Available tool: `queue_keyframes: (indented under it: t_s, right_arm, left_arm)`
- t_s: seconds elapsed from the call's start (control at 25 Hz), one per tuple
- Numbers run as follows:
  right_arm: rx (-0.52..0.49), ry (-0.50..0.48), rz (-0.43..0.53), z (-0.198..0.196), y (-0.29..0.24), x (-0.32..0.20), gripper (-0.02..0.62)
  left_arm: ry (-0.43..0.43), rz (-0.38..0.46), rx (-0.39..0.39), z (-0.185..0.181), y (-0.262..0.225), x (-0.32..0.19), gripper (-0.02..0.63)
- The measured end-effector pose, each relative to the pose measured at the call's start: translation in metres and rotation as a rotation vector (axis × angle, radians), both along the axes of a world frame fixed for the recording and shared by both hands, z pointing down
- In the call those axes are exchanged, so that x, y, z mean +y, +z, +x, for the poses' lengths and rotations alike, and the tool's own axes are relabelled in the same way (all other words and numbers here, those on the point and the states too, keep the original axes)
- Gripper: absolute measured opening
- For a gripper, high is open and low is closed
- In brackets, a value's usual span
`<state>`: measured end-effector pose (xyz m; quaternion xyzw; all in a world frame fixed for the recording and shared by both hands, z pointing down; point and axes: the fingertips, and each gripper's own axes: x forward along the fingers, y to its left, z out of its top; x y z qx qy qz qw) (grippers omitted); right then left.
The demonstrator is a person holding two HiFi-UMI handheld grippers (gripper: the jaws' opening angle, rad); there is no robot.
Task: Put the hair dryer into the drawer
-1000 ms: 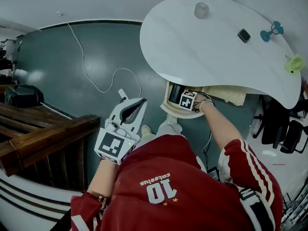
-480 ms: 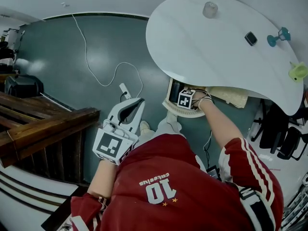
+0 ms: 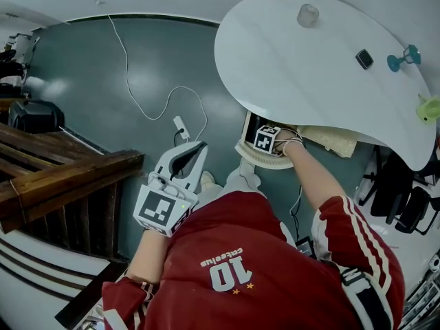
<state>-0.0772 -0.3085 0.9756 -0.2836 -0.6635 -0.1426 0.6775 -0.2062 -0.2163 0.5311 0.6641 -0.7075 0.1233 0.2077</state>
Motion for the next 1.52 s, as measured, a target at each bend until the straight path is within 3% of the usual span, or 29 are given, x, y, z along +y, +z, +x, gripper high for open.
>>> queue_keyframes:
  t_s: [0.52, 0.92, 1.24, 1.52]
  right_arm:
    - [-0.118, 0.033, 0.063, -0.009, -0.034, -0.006, 0.299]
    - [-0.14, 0.112, 0.167, 0.006, -0.077, -0.005, 0.299]
    - [-0.198, 0.265, 0.238, 0.016, -0.137, 0.003, 0.296]
    - [-0.337, 0.571, 0.21, 0.003, -0.201, 0.012, 0.293]
  left_arm:
    - [0.022, 0.061, 0.007, 0.008, -0.012, -0.004, 0.0]
    - [0.089, 0.146, -0.024, -0.007, -0.036, 0.011, 0.0]
    - [0.187, 0.244, -0.015, -0.021, -0.075, 0.012, 0.0]
    - [0.281, 0.294, 0.029, -0.019, -0.097, 0.0, 0.0]
